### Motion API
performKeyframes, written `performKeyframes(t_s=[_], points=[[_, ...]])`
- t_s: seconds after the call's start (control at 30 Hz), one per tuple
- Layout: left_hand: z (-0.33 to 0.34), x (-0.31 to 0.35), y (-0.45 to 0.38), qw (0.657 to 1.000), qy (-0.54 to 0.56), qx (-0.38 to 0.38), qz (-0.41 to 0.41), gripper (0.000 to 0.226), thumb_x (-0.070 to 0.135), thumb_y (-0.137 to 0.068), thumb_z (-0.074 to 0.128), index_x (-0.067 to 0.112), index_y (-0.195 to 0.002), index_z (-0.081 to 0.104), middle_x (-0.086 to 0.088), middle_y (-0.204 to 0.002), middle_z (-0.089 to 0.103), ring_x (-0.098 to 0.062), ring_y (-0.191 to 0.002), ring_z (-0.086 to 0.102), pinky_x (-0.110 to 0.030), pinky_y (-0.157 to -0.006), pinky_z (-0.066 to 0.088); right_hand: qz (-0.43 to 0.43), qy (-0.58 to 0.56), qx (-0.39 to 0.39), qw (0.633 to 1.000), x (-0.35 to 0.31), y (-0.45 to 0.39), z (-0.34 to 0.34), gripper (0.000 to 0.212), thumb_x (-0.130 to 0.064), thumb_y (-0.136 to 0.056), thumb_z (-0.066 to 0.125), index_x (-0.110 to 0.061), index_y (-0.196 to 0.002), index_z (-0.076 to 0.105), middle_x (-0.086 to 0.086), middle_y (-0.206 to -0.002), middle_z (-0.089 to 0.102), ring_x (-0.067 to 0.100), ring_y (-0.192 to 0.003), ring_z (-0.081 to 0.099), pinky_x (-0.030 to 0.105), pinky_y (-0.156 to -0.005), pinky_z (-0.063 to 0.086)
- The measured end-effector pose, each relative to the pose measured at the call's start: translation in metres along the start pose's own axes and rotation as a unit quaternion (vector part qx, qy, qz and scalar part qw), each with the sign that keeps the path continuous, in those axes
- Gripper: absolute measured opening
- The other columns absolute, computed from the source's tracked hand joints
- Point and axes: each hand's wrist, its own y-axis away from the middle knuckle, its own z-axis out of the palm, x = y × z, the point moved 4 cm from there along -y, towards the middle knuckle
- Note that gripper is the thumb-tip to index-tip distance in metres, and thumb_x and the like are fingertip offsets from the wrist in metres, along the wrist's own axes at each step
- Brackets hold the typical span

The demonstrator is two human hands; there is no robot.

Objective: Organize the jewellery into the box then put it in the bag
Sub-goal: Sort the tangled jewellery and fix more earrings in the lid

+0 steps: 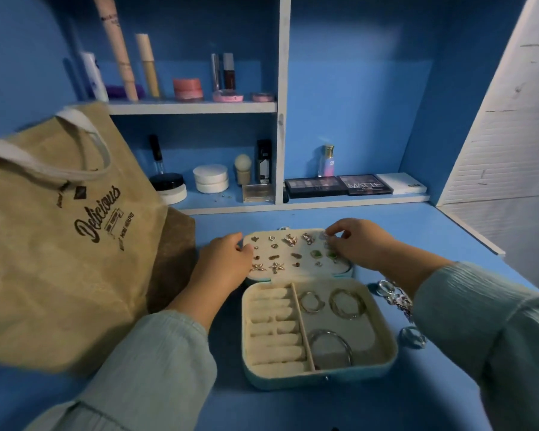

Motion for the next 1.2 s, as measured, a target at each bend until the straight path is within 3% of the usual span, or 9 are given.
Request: performKeyframes(t_s=[0.07,0.17,0.27,0.43,0.6,0.8,0.97,1.13,1.2], points=[[0.002,-0.005,-0.007,1.000,0.026,0.000,-0.009,0.037,0.027,-0.098,0.044,0.015,-0.133,0.049,-0.001,-0.126,0.057,-0.007,-0.088,0.050,-0.012,-0.054,0.035,-0.004,0.000,-0.011,1.000,-0.004,-0.011,0.001,0.029,-0.030,-0.096,0.047,-0.026,-0.124,0.056,0.002,-0.124,0.053,0.015,-0.095,0.050,0.024,-0.079,0.039],[0.003,-0.011,-0.012,0.998,0.060,0.003,-0.012,0.038,0.028,-0.097,0.047,0.018,-0.134,0.049,0.000,-0.130,0.056,-0.013,-0.106,0.056,-0.020,-0.077,0.041,-0.019,0.000,-0.028,0.999,-0.012,-0.024,0.002,0.026,-0.030,-0.094,0.050,-0.026,-0.117,0.062,0.000,-0.123,0.056,0.019,-0.107,0.054,0.025,-0.087,0.040],[0.002,-0.015,-0.012,0.996,0.085,0.012,-0.014,0.037,0.029,-0.096,0.049,0.020,-0.132,0.052,0.002,-0.129,0.057,-0.012,-0.107,0.054,-0.022,-0.080,0.038,-0.044,-0.008,-0.052,0.998,-0.027,-0.034,0.007,0.022,-0.028,-0.091,0.056,-0.022,-0.107,0.069,0.001,-0.112,0.064,0.017,-0.101,0.057,0.026,-0.088,0.044],[0.004,-0.016,-0.013,0.996,0.084,0.021,0.012,0.037,0.029,-0.096,0.049,0.021,-0.132,0.051,0.002,-0.128,0.057,-0.002,-0.095,0.047,-0.019,-0.076,0.035,-0.073,0.005,-0.074,0.995,-0.049,-0.045,0.016,0.017,-0.031,-0.087,0.061,-0.021,-0.092,0.073,0.005,-0.090,0.069,0.019,-0.079,0.062,0.026,-0.071,0.050],[0.004,-0.020,-0.015,0.995,0.090,0.031,0.022,0.037,0.029,-0.095,0.050,0.021,-0.132,0.052,0.003,-0.126,0.058,-0.002,-0.094,0.048,-0.015,-0.073,0.037,-0.063,-0.016,-0.063,0.996,-0.054,-0.051,0.020,0.014,-0.022,-0.088,0.060,-0.015,-0.091,0.071,-0.002,-0.068,0.060,0.016,-0.057,0.055,0.020,-0.047,0.045],[-0.001,-0.014,-0.012,0.991,0.116,0.045,0.039,0.032,0.028,-0.095,0.050,0.025,-0.127,0.055,0.016,-0.097,0.055,0.004,-0.075,0.050,-0.005,-0.054,0.033,-0.077,-0.062,-0.020,0.995,-0.054,-0.044,0.009,0.017,-0.023,-0.089,0.057,-0.009,-0.090,0.067,-0.001,-0.065,0.058,0.009,-0.044,0.047,0.013,-0.036,0.039],[-0.011,-0.007,-0.006,0.982,0.157,0.084,0.057,0.030,0.029,-0.095,0.050,0.027,-0.124,0.055,0.018,-0.095,0.050,0.002,-0.085,0.048,-0.007,-0.060,0.032,-0.118,-0.113,0.025,0.986,-0.056,-0.024,-0.012,0.017,-0.020,-0.090,0.058,-0.024,-0.075,0.063,-0.007,-0.063,0.056,0.001,-0.037,0.047,0.014,-0.037,0.039],[-0.021,0.000,0.012,0.964,0.216,0.117,0.103,0.012,0.027,-0.095,0.050,0.030,-0.105,0.056,0.017,-0.094,0.056,0.010,-0.076,0.050,0.003,-0.058,0.035,-0.129,-0.134,0.051,0.981,-0.057,0.004,-0.034,0.011,-0.014,-0.090,0.059,-0.021,-0.094,0.067,-0.002,-0.078,0.064,0.008,-0.059,0.054,0.016,-0.058,0.046],[-0.024,0.000,0.020,0.957,0.236,0.126,0.113,0.009,0.026,-0.095,0.051,0.028,-0.101,0.057,0.022,-0.088,0.055,0.015,-0.076,0.051,0.004,-0.058,0.034,-0.129,-0.106,0.061,0.984,-0.056,0.017,-0.042,0.017,-0.013,-0.091,0.058,-0.020,-0.103,0.068,-0.002,-0.091,0.065,0.005,-0.066,0.054,0.005,-0.054,0.040]])
